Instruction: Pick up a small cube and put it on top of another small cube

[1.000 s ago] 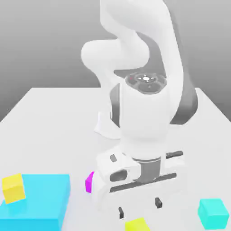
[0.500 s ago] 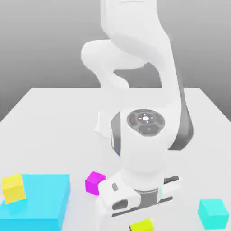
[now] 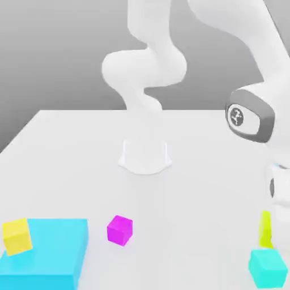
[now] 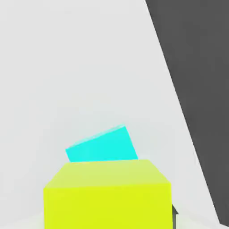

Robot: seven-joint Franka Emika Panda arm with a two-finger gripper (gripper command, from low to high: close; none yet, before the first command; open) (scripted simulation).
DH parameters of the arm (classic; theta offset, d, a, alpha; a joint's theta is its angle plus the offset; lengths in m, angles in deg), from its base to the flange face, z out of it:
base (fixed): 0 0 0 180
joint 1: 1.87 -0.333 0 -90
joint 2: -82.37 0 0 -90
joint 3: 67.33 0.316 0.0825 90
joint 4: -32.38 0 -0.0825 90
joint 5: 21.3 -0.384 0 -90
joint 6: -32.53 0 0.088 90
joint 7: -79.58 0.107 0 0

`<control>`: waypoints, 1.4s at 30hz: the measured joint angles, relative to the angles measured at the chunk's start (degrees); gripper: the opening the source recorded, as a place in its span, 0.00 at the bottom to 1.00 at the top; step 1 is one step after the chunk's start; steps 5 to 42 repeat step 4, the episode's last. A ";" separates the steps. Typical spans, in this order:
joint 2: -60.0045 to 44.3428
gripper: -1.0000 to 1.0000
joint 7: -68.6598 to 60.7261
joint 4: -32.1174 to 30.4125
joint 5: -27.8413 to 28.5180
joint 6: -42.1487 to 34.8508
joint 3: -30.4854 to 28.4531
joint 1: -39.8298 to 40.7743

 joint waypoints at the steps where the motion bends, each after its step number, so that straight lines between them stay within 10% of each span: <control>1: -1.45 1.00 0.42 0.08 0.70 1.34 -0.51 -0.44; 42: -1.45 1.00 0.42 0.08 0.70 1.34 -0.51 -0.44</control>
